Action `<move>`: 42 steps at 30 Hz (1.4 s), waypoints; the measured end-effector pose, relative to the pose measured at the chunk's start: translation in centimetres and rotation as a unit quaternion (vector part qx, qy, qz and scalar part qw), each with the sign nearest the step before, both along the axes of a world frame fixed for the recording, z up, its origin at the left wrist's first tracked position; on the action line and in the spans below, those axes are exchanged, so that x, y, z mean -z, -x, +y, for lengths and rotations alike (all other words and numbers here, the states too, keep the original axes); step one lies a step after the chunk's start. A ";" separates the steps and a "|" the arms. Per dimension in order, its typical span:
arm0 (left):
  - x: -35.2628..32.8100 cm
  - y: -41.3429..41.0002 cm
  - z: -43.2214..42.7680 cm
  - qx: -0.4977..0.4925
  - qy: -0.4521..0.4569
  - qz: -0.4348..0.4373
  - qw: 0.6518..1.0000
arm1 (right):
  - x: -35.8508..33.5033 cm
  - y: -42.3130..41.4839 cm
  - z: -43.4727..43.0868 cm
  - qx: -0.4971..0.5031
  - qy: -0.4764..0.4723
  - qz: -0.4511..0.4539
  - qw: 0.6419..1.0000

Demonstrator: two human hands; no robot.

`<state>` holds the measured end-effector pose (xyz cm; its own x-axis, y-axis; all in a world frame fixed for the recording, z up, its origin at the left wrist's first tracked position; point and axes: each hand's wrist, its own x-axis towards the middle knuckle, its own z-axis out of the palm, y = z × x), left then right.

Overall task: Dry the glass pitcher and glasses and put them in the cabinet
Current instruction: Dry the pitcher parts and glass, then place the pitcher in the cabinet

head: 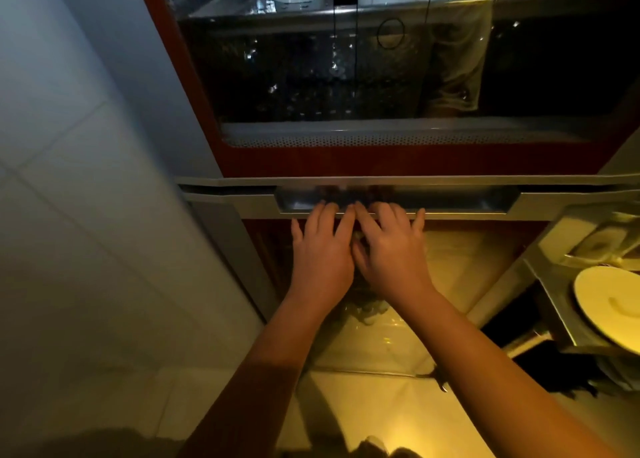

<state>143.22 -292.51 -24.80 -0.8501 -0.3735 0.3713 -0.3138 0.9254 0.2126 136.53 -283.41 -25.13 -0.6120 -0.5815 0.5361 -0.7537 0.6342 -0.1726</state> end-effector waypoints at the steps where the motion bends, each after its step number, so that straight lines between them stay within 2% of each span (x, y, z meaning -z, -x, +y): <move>1: -0.1 -0.1 0.1 0.001 -0.010 -0.002 1.000 | -0.1 -0.1 0.0 0.003 0.000 -0.002 1.000; 35: -1.8 -1.0 0.2 0.023 -0.039 -0.048 0.998 | -1.5 -0.6 0.7 -0.010 -0.083 -0.080 0.993; 39: -1.8 -1.1 0.3 0.030 -0.040 -0.049 0.998 | -1.4 -0.6 0.6 -0.008 -0.076 -0.080 0.994; 42: -1.6 -2.3 1.2 0.035 -0.045 -0.026 0.998 | -0.6 -1.3 1.3 -0.019 -0.041 -0.046 0.998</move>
<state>145.52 -291.35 -23.23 -0.8927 -0.3417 0.2938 -0.2610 0.9235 0.2811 137.80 -282.11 -24.48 -0.6332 -0.6445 0.4286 -0.7609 0.6199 -0.1918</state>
